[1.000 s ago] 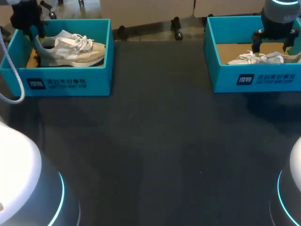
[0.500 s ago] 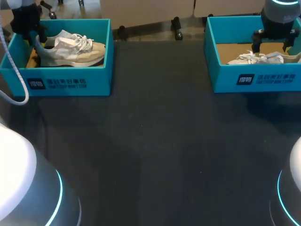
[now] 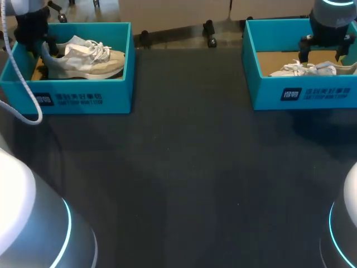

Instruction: Take the shoe out of the shoebox, open the shoe tongue, remove and reinsert the insole, then place the shoe into the shoebox

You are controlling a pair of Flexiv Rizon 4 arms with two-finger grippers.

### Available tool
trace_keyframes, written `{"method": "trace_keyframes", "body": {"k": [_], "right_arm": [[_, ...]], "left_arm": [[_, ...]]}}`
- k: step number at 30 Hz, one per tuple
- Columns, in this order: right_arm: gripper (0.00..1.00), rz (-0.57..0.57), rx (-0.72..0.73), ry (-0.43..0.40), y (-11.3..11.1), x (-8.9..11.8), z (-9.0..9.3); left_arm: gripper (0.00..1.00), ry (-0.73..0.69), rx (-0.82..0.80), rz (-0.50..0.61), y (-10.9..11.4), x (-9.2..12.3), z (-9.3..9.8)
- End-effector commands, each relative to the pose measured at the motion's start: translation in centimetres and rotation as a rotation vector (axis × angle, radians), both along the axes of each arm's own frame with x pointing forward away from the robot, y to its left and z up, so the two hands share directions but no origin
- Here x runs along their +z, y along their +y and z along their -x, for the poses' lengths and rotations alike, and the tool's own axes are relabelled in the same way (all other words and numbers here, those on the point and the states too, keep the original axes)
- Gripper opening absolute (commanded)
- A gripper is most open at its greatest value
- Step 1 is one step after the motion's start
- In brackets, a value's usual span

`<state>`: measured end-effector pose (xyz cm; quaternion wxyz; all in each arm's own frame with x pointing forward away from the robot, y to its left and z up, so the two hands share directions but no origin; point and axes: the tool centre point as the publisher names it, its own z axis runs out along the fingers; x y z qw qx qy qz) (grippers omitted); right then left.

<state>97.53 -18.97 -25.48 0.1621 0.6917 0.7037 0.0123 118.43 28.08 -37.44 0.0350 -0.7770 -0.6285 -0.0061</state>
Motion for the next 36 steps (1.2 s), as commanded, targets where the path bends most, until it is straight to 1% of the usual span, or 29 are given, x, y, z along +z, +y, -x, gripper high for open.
{"method": "trace_keyframes", "body": {"k": [1, 6, 7, 9, 13, 17, 24, 27, 29, 30, 31, 33, 34, 36], "right_arm": [[1.00, 0.000, 0.000, -0.002, 0.0, 0.0, 0.1], [1.00, 0.000, 0.000, -0.002, 0.0, 0.0, 0.1], [1.00, 0.000, 0.000, -0.002, 0.0, 0.0, 0.1], [1.00, 0.000, 0.000, -0.002, 0.0, 0.0, 0.1], [1.00, 0.000, 0.000, -0.002, 0.0, 0.0, 0.1], [1.00, 0.000, 0.000, -0.002, 0.0, 0.0, 0.1], [1.00, 0.000, 0.000, -0.002, 0.0, 0.0, 0.1], [1.00, 0.000, 0.000, -0.002, 0.0, 0.0, 0.1], [1.00, 0.000, 0.000, -0.002, 0.0, 0.0, 0.1], [1.00, 0.000, 0.000, -0.002, 0.0, 0.0, 0.1], [1.00, 0.000, 0.000, -0.002, 0.0, 0.0, 0.1], [1.00, 0.000, 0.000, -0.002, 0.0, 0.0, 0.1], [1.00, 0.000, 0.000, -0.002, 0.0, 0.0, 0.1], [1.00, 0.000, 0.000, -0.002, 0.0, 0.0, 0.1]], "left_arm": [[0.63, 0.021, 0.009, -0.001, 0.1, -0.5, -1.0], [0.60, 0.031, 0.014, -0.005, 0.2, -1.0, -0.9], [0.57, 0.034, 0.014, -0.006, 0.2, -1.1, -0.9], [0.56, 0.040, 0.016, -0.007, 0.2, -1.2, -0.9], [0.49, 0.044, 0.021, -0.010, 0.3, -1.4, -1.0], [0.46, 0.048, 0.022, -0.016, 0.4, -1.6, -1.0], [0.38, 0.042, 0.013, -0.014, 0.5, -1.2, -1.0], [0.33, 0.040, 0.010, -0.012, 0.6, -0.8, -1.0], [0.26, 0.039, 0.006, -0.009, 0.6, -0.5, -1.1], [0.25, 0.038, 0.005, -0.008, 0.6, -0.4, -1.1], [0.19, 0.037, 0.005, -0.007, 0.6, -0.4, -1.2], [0.11, 0.034, 0.005, -0.008, 0.6, -0.3, -1.3], [0.00, 0.033, 0.004, -0.009, 0.6, -0.3, -1.3], [0.00, 0.033, 0.003, -0.009, 0.7, -0.1, -1.3]]}}
